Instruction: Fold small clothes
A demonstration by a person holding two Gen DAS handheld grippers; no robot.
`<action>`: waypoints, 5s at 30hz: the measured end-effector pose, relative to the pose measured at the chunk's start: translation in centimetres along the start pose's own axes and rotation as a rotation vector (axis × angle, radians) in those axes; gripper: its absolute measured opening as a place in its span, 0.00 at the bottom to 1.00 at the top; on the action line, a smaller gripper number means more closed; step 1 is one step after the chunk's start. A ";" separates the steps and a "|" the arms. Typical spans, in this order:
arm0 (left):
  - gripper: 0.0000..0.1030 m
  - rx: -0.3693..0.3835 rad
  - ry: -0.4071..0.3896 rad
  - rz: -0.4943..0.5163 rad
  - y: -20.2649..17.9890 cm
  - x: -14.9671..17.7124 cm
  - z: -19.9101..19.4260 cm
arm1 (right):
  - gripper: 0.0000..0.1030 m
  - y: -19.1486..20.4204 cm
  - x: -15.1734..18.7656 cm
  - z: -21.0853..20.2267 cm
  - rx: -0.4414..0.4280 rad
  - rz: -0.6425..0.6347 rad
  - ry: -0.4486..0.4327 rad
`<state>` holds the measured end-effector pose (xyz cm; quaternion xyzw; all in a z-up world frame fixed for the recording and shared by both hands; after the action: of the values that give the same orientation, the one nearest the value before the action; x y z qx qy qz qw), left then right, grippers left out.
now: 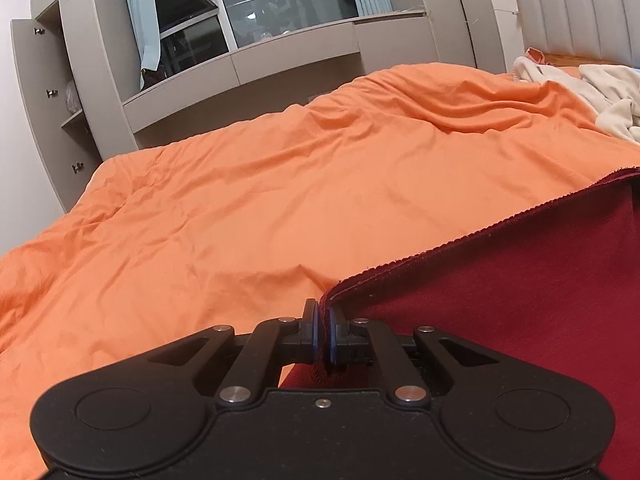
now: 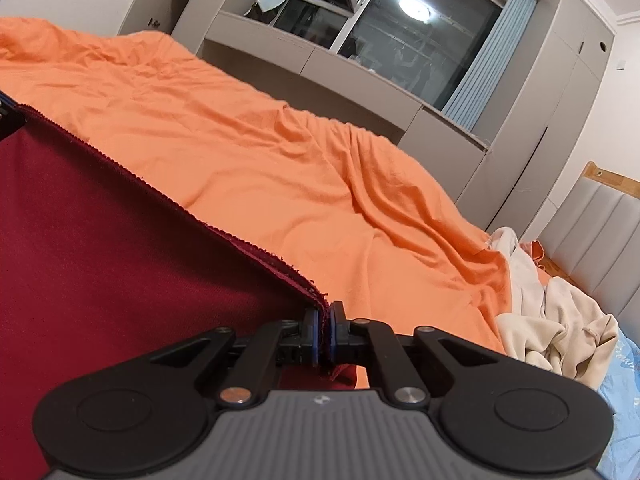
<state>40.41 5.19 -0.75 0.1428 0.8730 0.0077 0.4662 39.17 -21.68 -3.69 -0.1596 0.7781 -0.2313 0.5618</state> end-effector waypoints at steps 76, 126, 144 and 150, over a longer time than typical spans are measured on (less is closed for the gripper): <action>0.82 0.529 0.044 -0.788 13.1 10.6 -9.0 | 1.00 -1.2 1.2 -14.3 -0.259 0.209 0.027; 0.98 0.272 -0.047 -0.612 7.5 11.8 -18.1 | 1.00 -0.7 2.0 -15.7 -0.209 0.220 0.070; 0.99 0.697 -0.073 -0.767 -0.3 14.1 -16.2 | 1.00 -0.5 2.3 -16.0 -0.191 0.242 0.070; 0.99 0.681 -0.084 -0.763 -1.0 13.3 -14.7 | 1.00 -0.4 2.4 -15.8 -0.194 0.244 0.081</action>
<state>21.16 9.41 -3.39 -0.0423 0.7967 -0.4534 0.3974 23.41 -20.40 -1.30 -0.1082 0.8324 -0.0912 0.5359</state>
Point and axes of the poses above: each gripper's, at about its wrist camera, not at the fingertips, and z roughly the way its jaws point, y to its left, x to its underside, the point moved 1 cm from there along z, roughly the way its jaws point, and after that the axes turned 15 degrees about x, right-handed, at the moved point
